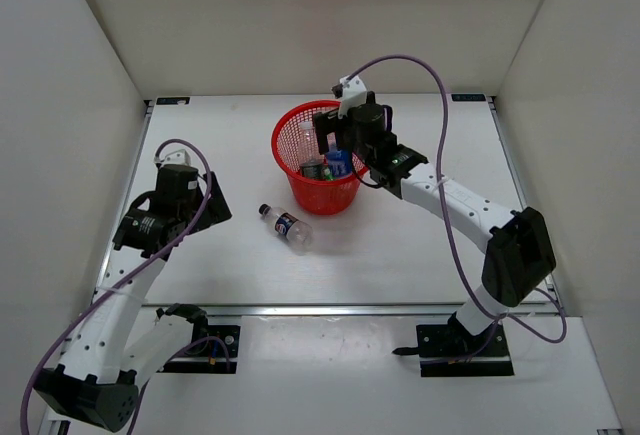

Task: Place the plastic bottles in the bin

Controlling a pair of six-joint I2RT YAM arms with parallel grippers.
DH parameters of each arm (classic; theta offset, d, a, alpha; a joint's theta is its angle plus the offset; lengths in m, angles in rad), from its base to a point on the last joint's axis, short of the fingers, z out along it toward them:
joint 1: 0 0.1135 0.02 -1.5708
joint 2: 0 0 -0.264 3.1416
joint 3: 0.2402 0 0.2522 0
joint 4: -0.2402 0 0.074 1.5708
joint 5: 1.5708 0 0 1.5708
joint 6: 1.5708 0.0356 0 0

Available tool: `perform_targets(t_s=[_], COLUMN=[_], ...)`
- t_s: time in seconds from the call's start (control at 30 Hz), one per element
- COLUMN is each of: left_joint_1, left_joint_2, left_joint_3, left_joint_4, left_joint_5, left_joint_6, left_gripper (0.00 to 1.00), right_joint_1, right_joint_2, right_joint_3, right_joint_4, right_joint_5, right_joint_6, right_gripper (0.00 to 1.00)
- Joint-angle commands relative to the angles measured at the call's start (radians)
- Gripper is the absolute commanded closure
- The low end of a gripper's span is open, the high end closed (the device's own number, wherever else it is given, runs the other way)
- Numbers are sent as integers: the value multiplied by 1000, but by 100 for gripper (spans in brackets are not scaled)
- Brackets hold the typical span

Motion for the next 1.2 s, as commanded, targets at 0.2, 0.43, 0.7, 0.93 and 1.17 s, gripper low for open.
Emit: perform_targets(t_s=[0.2,0.43,0.7,0.93,1.17], left_joint_1=[-7,-7,-47,-70,-81], left_joint_2=[6,25,108,147,216], left_joint_3=[-17,-32,-55,-81,-157], left_joint_4=[30,76,136,162,322], left_joint_5=[44,88,151,136,186], left_joint_6=[11,-3,-76,-171,-309], left_gripper=[1,1,1,2,1], right_joint_1=[40,-85,-447,-656,-609], right_joint_2=[-122,-378,-768,-876,-923], right_joint_3=[19,-119,-427,-507,-567], right_joint_4=[100,-163,-537,-650,-627], right_joint_5=[135,145,71,-41,26], right_joint_6=[-82,138,245,183,186], right_gripper=[1,1,1,1,0])
